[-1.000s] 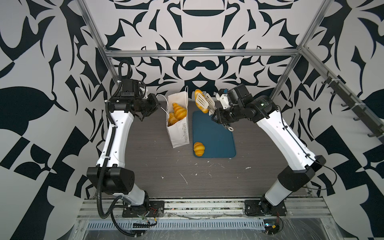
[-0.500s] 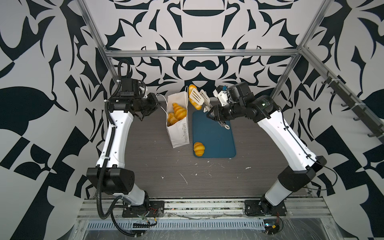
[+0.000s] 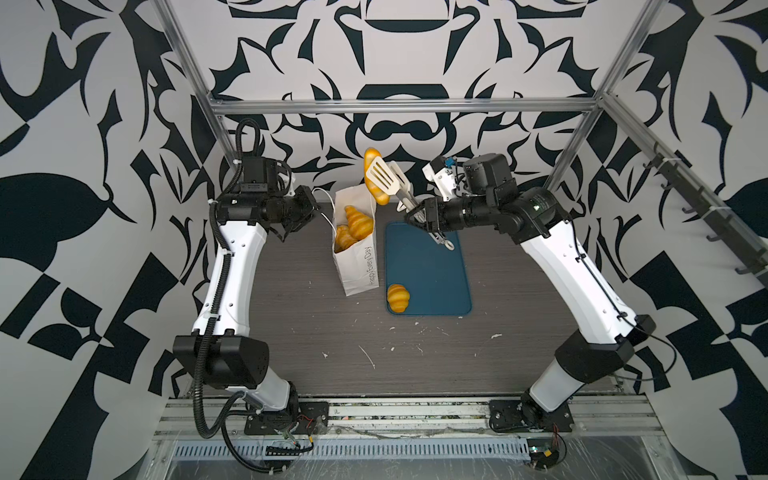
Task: Place the fake bread into the paper bag
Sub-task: 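Carry the croissant in the tongs over the bag opening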
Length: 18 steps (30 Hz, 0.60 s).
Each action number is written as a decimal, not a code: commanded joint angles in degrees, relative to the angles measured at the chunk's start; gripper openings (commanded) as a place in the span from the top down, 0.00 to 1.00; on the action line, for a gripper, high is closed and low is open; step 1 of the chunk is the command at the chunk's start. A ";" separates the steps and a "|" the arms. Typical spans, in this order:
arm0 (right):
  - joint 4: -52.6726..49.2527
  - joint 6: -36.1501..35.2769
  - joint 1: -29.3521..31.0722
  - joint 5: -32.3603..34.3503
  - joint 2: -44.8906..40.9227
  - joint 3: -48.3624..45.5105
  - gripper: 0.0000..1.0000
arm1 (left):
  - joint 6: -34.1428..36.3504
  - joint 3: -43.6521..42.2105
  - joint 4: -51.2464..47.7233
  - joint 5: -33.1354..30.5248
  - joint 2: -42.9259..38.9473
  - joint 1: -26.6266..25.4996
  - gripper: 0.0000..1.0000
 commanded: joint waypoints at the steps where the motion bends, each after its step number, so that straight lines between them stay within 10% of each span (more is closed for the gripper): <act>1: 4.83 -0.27 1.14 -2.77 0.98 4.21 0.59 | 0.09 1.41 -1.82 0.05 0.38 0.24 1.00; 18: 4.52 0.14 3.21 -5.73 7.74 7.54 0.59 | 0.27 2.00 -2.13 -0.11 0.76 0.24 1.00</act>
